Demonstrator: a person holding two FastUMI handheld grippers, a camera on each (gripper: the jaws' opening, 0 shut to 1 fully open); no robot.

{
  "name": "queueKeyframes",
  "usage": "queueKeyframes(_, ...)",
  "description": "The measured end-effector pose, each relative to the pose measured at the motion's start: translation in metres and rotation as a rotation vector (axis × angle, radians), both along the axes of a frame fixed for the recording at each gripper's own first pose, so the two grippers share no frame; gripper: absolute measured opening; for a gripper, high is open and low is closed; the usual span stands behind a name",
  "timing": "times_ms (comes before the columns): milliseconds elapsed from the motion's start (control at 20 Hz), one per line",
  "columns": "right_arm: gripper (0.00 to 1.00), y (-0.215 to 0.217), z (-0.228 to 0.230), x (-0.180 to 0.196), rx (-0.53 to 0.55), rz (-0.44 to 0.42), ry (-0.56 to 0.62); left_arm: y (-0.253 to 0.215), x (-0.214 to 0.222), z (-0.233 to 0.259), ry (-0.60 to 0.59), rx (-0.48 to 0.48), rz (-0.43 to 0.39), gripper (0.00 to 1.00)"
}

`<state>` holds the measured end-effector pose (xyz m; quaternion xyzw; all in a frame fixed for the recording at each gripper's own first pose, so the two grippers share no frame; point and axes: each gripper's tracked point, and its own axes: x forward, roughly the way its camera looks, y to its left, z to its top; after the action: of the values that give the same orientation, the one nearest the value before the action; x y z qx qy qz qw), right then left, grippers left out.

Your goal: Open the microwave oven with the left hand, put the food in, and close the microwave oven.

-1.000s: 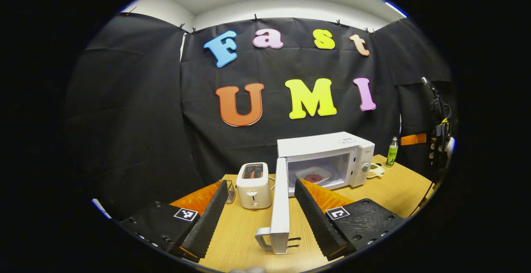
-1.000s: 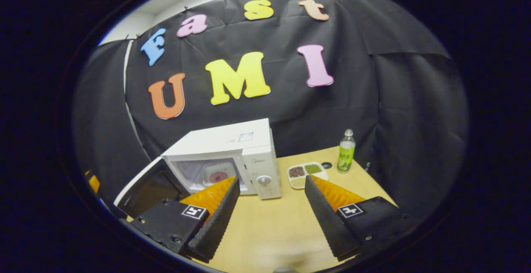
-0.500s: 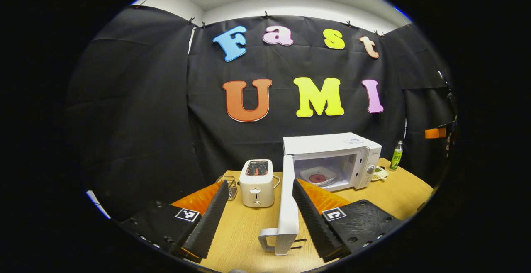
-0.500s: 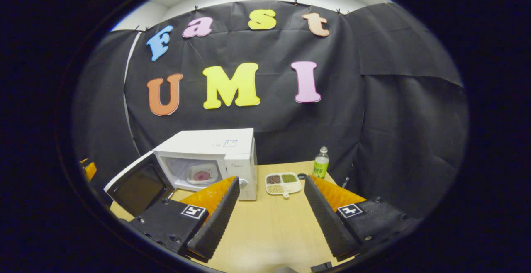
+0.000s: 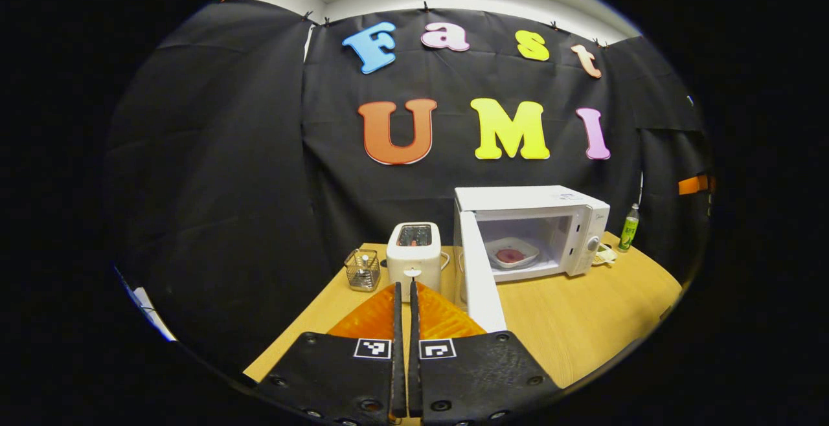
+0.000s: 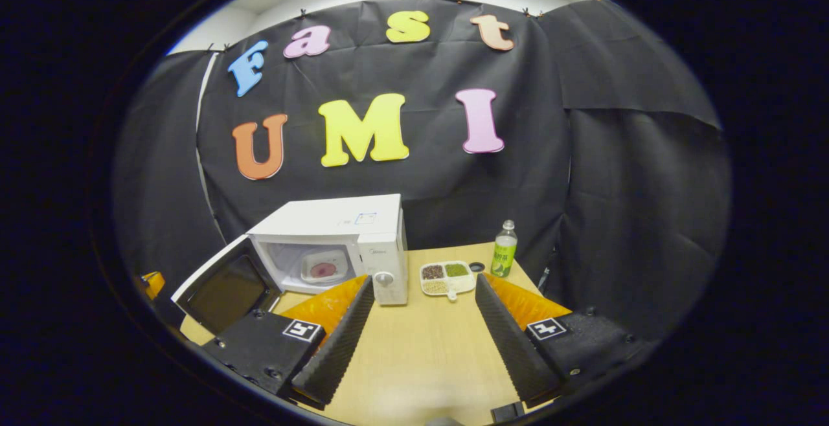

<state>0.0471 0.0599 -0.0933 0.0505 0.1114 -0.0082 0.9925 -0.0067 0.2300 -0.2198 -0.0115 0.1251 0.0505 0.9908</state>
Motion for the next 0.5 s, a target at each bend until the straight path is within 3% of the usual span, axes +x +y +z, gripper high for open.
queueKeyframes(50,1.0,0.001,0.0,-0.001,-0.004,0.001,0.002,0.005,-0.004,-0.008,0.018,0.01,0.008,0.01)
queueKeyframes(100,1.0,0.001,0.001,-0.002,-0.004,0.003,0.003,0.005,0.005,-0.024,0.042,0.015,-0.014,0.0)
queueKeyframes(150,0.91,0.002,0.001,-0.002,0.0,0.003,0.003,0.008,0.002,-0.035,0.062,0.026,-0.01,0.0)
queueKeyframes(200,1.0,0.002,0.001,-0.004,0.0,0.002,0.006,0.009,0.005,-0.044,0.075,0.023,-0.008,0.0)
queueKeyframes(500,1.0,-0.006,0.004,-0.007,-0.009,-0.002,0.018,0.005,0.011,-0.076,0.095,0.005,-0.023,0.0)
